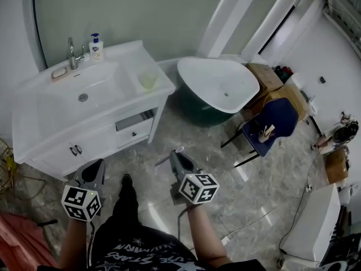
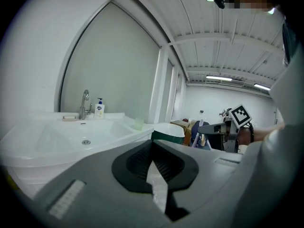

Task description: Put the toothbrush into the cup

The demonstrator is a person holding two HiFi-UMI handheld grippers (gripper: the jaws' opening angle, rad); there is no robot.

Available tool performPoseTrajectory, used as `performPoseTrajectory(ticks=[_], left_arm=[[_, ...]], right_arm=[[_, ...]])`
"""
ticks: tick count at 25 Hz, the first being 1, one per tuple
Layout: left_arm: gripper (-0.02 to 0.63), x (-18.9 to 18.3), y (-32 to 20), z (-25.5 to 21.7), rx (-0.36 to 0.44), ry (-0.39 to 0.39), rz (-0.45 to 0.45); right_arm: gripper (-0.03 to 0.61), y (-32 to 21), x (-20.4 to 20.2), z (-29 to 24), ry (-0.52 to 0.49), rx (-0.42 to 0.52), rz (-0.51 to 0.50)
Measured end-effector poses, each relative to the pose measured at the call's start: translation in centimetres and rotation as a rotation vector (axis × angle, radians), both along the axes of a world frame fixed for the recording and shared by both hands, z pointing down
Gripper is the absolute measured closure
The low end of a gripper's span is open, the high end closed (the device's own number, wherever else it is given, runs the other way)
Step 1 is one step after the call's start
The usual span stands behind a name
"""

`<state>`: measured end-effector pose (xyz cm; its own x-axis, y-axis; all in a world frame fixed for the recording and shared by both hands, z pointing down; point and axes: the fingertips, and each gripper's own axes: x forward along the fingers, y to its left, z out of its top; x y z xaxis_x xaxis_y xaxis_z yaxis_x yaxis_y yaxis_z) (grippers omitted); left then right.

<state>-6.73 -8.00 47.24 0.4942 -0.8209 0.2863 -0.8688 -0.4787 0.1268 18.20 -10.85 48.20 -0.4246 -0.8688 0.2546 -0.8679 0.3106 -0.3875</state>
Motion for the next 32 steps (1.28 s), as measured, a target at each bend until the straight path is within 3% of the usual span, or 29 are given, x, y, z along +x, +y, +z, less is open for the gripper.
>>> performPoseTrajectory(ticks=[19,32], left_arm=[[0.604,1.9,-26.7,-3.3,0.024,0.048,0.077],[0.604,1.5,-34.1,-3.0,-0.002,0.057,0.063]], right_arm=[[0.551,-26.7,0.0,-6.8,0.053,0.064,0.007],[0.551,-37.4,-1.6,-9.6,0.052,0.117,-0.027]])
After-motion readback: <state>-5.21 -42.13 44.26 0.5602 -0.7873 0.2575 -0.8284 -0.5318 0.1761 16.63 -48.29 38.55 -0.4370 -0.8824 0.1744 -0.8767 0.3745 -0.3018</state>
